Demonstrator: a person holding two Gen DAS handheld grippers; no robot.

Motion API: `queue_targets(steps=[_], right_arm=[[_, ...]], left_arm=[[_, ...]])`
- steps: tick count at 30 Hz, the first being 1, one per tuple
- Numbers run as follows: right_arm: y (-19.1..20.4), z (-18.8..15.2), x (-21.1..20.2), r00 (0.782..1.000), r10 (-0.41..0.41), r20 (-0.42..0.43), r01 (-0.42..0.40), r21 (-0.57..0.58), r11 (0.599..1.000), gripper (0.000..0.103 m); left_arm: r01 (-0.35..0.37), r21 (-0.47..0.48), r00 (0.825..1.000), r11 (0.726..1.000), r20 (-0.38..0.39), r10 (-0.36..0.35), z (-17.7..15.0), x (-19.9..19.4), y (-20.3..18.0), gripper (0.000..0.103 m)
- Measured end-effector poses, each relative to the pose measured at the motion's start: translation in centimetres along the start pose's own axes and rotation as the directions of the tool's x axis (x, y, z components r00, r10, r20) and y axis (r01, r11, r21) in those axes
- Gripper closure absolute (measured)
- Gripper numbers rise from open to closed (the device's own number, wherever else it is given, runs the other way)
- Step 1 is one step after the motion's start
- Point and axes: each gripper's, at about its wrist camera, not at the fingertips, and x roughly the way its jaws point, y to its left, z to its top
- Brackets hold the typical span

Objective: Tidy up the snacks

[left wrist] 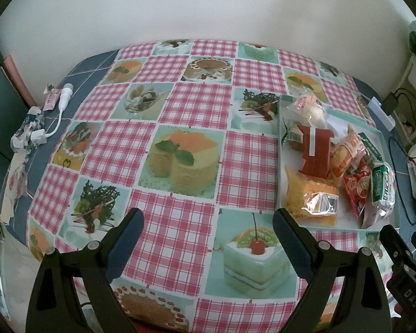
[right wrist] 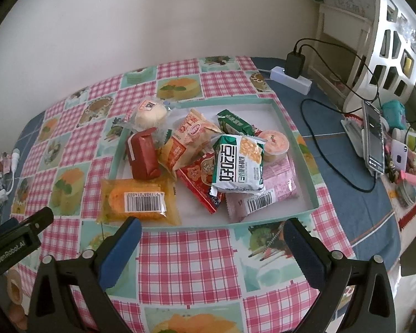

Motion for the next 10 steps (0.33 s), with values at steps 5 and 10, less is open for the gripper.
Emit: queue_targets(steps=[5, 10], right_arm=[[0.06, 0.00, 0.02, 1.000, -0.002, -0.001, 0.002, -0.007, 1.000, 0.000], [0.16, 0.00, 0.04, 1.000, -0.002, -0.001, 0.002, -0.013, 1.000, 0.000]], left_arm=[[0.003, 0.000, 1.000, 1.000, 0.002, -0.003, 0.02, -0.07, 0.11, 0.009], [0.006, -0.010, 1.000, 1.000, 0.012, -0.006, 0.03, -0.14, 0.44, 0.009]])
